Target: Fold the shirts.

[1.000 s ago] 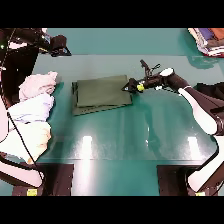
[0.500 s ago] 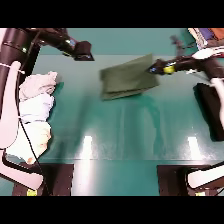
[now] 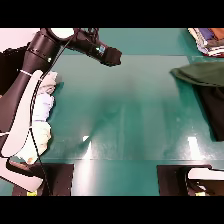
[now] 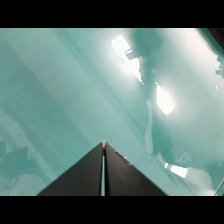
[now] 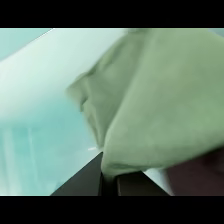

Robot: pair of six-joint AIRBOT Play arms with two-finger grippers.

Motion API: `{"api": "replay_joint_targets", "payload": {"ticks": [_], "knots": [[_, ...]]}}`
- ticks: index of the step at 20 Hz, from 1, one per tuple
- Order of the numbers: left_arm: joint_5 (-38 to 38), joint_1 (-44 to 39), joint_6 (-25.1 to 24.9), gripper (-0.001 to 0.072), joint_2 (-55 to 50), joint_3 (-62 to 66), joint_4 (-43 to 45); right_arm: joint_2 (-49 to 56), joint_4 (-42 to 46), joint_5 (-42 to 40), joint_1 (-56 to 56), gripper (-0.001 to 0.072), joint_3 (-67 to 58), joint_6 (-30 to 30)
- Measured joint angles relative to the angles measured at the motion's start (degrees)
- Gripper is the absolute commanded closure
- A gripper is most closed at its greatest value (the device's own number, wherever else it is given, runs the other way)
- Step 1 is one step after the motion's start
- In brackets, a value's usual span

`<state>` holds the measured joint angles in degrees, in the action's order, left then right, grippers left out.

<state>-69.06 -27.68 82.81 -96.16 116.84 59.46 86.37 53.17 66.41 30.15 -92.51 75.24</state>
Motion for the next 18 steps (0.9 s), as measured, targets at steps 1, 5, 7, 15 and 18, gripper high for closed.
{"api": "replay_joint_targets", "payload": {"ticks": [1, 5, 7, 15, 18], "knots": [[0.2, -0.3, -0.1, 0.0682, 0.0, 0.0, 0.0, -0.2, 0.0, -0.3, 1.6, 0.0697, 0.0, 0.3], [1.1, -0.9, -0.2, 0.0682, 0.0, 0.0, 0.4, -0.5, -2.1, -1.3, 4.3, 0.0697, -1.6, 1.2], [1.3, -1.0, -0.3, 0.0682, 0.0, 0.0, 0.5, -0.6, -2.8, -0.6, 4.4, 0.0697, -4.4, 1.6], [-0.2, -1.1, -0.9, 0.0682, 0.0, 0.0, 1.6, -2.7, -1.7, 10.8, 8.3, 0.0697, -13.2, 2.1], [-0.8, -1.1, -1.7, 0.0682, 0.0, 0.0, 1.7, -6.4, 2.1, 13.3, 11.0, 0.0696, -8.9, 2.2]]}}
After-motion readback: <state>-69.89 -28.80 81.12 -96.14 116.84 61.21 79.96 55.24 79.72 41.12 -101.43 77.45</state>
